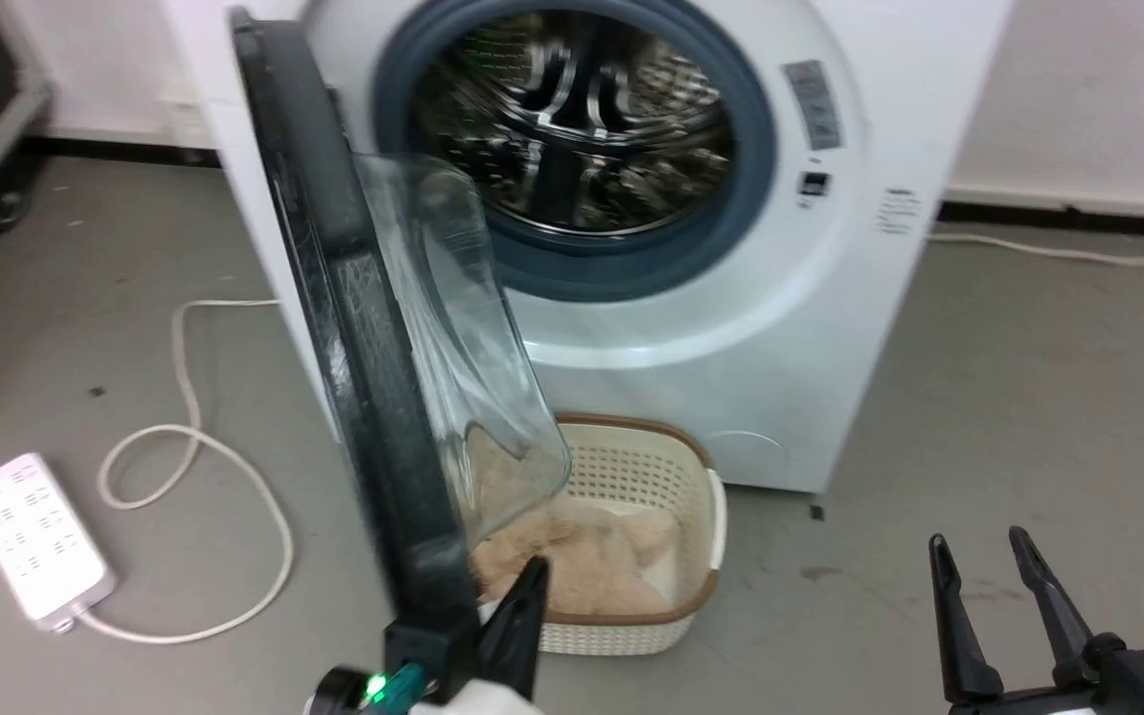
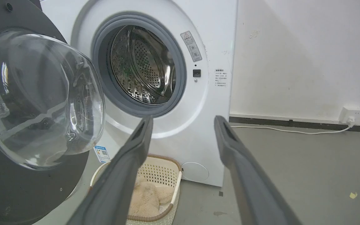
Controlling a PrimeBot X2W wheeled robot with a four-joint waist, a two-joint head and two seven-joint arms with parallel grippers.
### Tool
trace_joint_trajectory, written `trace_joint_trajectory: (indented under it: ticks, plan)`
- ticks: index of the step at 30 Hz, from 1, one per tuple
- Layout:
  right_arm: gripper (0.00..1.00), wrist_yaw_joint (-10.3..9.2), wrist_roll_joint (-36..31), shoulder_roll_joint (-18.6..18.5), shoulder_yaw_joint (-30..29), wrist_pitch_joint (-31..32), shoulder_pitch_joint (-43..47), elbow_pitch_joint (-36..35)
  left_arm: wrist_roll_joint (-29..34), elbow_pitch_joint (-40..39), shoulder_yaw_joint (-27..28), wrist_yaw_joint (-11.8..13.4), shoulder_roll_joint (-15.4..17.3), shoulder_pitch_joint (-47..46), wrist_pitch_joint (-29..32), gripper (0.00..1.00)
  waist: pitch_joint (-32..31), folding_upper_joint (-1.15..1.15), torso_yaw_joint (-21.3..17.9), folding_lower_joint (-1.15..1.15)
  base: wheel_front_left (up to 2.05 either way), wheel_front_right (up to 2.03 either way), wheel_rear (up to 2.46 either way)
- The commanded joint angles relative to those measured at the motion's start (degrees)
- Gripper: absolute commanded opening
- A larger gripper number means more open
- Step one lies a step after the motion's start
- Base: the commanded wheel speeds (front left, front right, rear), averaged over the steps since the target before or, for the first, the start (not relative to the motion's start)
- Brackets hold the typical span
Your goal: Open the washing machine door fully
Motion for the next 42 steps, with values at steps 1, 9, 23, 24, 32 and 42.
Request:
trace_joint_trajectory:
  ticks: [1,9,23,24,32,42]
  plan:
    - [1.00,0.05,0.41,0.24,-0.12,-0.26,0.25,0.34,-0.39,-0.19,1.43,0.87,1.69,1.58,0.01,0.00,-0.68,0.00,2.29,0.00,0.00,0.00,0.00]
    - [1.00,0.05,0.66,0.24,0.36,-0.26,0.77,0.96,-1.41,-3.76,4.76,3.02,5.02,5.20,1.03,0.00,-1.43,0.00,9.15,0.00,0.00,0.00,0.00]
    - [1.00,0.05,-1.06,0.24,1.55,0.29,-1.14,0.30,-5.21,-6.15,18.36,4.60,16.74,2.03,5.44,0.00,5.03,0.00,11.29,0.00,0.00,0.00,0.00]
    - [1.00,0.05,-1.26,0.24,1.50,0.36,-1.41,0.19,-5.65,-5.70,19.44,4.42,17.63,1.43,5.54,0.00,5.82,0.00,11.10,0.00,0.00,0.00,0.00]
    - [1.00,0.05,-2.27,-0.14,1.43,0.97,-3.59,-1.05,-8.71,0.90,26.54,2.05,24.63,-4.23,5.64,0.00,11.43,0.00,9.54,0.00,0.00,0.00,0.00]
    - [1.00,0.05,-1.72,-1.41,1.20,0.91,-5.48,-0.79,-10.97,13.68,32.05,0.22,29.19,-10.44,0.83,0.00,14.27,0.00,7.75,0.00,0.00,0.00,0.00]
